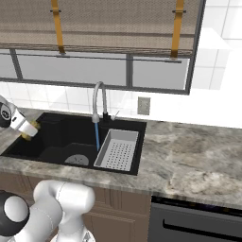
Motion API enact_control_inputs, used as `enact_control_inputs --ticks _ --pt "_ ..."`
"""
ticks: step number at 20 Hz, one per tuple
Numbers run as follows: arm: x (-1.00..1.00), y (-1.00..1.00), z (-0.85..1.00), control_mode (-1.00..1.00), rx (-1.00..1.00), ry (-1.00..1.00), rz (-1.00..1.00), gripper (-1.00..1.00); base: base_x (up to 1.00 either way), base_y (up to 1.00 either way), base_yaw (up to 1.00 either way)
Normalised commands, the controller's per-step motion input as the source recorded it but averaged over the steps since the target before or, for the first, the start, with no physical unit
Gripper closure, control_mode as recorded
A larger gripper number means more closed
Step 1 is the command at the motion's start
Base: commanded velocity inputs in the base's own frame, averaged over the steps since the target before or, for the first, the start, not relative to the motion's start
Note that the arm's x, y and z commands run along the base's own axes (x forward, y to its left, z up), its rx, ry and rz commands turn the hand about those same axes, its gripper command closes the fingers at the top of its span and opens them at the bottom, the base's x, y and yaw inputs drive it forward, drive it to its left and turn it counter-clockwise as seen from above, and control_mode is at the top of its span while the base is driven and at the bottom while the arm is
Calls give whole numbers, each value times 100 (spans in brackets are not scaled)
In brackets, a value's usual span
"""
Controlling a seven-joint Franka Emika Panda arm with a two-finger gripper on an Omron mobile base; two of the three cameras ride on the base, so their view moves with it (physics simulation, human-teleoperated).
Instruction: Soak the sponge with water for a few seconds and then drop it inside the sink.
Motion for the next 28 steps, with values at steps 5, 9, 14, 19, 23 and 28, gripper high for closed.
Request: enact_control_inputs --ticks 5,9,14,19,23,28 --pt "10 -11 -12 -100 1 -5 -16 100 0 0 0" --pt "11 -18 -2 -100 3 -6 -16 100 0 0 0" --pt "0 -21 -2 -100 3 -6 -14 100 0 0 0" --pt "0 -5 0 -100 0 -6 -7 100 0 0 0" --pt "1 -1 -4 -100 0 0 -2 100 0 0 0" --pt "5 -11 -13 -100 0 0 -7 100 0 0 0"
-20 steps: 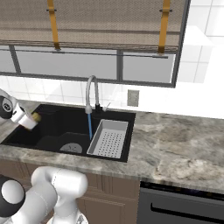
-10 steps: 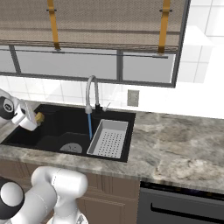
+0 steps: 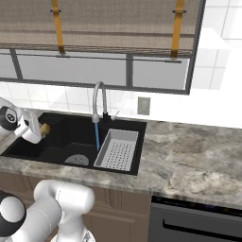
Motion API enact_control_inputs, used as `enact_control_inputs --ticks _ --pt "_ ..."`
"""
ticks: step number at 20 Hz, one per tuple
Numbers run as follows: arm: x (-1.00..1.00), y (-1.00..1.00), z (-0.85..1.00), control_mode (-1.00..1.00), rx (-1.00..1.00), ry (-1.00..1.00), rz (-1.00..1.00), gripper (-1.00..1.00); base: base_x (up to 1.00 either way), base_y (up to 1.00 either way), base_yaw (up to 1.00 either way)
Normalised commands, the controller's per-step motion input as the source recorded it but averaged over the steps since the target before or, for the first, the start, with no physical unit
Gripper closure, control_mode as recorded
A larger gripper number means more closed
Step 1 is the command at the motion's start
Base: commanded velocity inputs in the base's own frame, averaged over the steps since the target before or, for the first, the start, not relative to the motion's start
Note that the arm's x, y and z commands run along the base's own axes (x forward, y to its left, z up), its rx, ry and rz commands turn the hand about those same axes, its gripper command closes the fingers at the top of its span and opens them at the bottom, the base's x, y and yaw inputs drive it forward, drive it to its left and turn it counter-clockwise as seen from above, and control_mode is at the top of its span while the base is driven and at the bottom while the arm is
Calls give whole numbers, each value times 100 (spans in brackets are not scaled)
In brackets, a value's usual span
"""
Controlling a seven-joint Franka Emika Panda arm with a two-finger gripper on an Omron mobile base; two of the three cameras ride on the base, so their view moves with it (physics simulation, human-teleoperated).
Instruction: Soak the sponge with water for a few seconds and then drop it inside the sink.
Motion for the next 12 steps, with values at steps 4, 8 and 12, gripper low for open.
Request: enact_control_inputs --ticks 4,8,12 --pt "18 -19 -9 -100 0 0 -8 100 0 0 0" --pt "17 -19 -11 -100 0 0 -7 100 0 0 0" --pt "10 -20 -1 -100 0 0 -8 100 0 0 0"
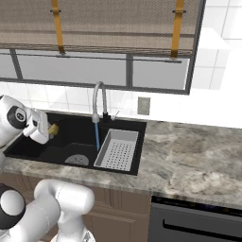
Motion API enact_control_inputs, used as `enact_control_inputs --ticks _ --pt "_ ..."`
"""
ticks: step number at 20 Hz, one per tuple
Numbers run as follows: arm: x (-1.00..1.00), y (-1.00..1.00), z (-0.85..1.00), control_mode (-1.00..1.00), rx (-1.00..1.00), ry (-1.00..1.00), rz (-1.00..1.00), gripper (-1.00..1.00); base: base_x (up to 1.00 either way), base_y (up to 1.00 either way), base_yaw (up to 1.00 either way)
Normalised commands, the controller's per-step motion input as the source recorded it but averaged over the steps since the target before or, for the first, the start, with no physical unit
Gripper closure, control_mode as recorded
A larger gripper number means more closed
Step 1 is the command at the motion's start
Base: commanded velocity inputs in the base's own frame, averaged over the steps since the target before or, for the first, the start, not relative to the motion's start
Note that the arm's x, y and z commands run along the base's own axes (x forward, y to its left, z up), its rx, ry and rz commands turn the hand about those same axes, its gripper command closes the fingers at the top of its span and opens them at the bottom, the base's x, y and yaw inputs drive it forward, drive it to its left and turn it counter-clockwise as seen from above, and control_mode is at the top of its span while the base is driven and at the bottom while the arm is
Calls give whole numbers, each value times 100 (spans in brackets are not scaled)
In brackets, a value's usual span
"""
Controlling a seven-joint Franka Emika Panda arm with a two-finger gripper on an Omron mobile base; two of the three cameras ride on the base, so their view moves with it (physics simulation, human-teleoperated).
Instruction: Soak the sponge with water for a few seconds and then drop it inside the sink.
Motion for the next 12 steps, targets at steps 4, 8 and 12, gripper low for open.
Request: enact_control_inputs --ticks 4,8,12 --pt "2 -12 0 -100 0 0 -10 100 0 0 0" --pt "-1 -16 0 -100 0 0 -10 100 0 0 0" --pt "-5 -29 -1 -100 0 0 -8 100 0 0 0"
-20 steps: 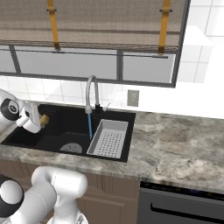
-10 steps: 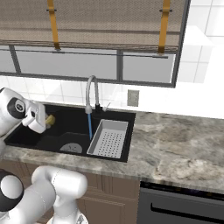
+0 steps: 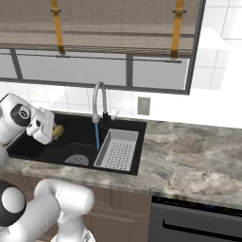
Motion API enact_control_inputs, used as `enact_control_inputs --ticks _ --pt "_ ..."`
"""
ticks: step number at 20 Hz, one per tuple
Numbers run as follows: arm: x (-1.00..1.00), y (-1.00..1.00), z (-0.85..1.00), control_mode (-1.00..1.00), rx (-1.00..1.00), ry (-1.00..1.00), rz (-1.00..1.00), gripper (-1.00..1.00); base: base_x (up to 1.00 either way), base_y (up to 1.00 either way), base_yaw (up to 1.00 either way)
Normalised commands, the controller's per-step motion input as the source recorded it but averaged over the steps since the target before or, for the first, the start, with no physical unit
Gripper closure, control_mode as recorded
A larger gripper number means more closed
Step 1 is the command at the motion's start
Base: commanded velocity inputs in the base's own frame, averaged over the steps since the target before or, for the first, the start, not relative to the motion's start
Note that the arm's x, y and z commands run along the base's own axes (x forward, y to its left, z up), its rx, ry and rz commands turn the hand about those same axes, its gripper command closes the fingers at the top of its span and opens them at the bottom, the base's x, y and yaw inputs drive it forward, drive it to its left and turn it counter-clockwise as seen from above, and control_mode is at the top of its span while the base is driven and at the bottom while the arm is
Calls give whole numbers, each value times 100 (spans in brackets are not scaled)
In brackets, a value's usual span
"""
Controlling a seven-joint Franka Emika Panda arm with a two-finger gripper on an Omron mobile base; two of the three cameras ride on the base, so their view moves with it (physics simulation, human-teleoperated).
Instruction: Soak the sponge with water for a few seconds and then drop it inside the sink.
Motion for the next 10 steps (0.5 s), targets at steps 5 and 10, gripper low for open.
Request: enact_control_inputs --ticks 5,10 --pt "-7 -42 -2 -100 0 0 -8 100 0 0 0" --pt "-14 -43 -3 -100 0 0 -6 100 0 0 0"
